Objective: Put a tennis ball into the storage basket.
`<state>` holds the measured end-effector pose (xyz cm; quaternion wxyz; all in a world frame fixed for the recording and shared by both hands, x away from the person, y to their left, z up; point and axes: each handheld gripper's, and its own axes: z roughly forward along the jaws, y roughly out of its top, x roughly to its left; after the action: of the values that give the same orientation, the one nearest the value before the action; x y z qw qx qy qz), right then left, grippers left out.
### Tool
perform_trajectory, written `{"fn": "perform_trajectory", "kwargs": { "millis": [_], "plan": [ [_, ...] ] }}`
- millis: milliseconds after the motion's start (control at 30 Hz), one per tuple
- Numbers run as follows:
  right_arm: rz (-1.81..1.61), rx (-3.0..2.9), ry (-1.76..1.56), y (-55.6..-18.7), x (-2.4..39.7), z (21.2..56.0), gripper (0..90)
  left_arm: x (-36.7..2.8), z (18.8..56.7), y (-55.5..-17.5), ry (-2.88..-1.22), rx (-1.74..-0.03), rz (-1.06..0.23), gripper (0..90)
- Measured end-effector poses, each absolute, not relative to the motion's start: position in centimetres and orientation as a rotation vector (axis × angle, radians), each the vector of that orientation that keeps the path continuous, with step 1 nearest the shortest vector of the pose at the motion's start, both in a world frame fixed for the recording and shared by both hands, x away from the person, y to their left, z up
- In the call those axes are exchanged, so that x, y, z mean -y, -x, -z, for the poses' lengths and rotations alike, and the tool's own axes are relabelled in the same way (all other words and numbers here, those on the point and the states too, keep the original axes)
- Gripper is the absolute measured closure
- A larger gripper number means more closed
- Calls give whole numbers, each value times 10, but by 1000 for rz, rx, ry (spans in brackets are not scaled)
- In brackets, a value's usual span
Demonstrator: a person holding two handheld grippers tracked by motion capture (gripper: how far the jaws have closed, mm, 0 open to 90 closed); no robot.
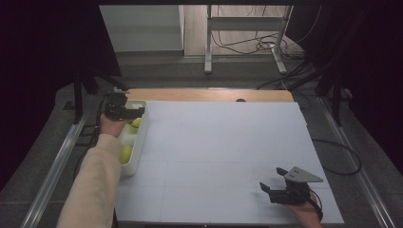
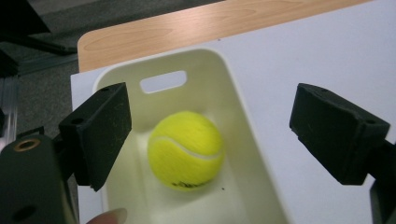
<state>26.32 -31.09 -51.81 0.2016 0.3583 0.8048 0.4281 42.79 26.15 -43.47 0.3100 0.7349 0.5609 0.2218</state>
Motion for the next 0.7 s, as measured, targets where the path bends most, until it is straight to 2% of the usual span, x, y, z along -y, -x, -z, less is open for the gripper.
{"fn": "perform_trajectory", "kwargs": {
  "millis": [700],
  "plan": [
    [-1193, -2242, -1000, -262, 310, 518, 134, -232, 417, -368, -1908, -1195, -557, 156]
  ]
}}
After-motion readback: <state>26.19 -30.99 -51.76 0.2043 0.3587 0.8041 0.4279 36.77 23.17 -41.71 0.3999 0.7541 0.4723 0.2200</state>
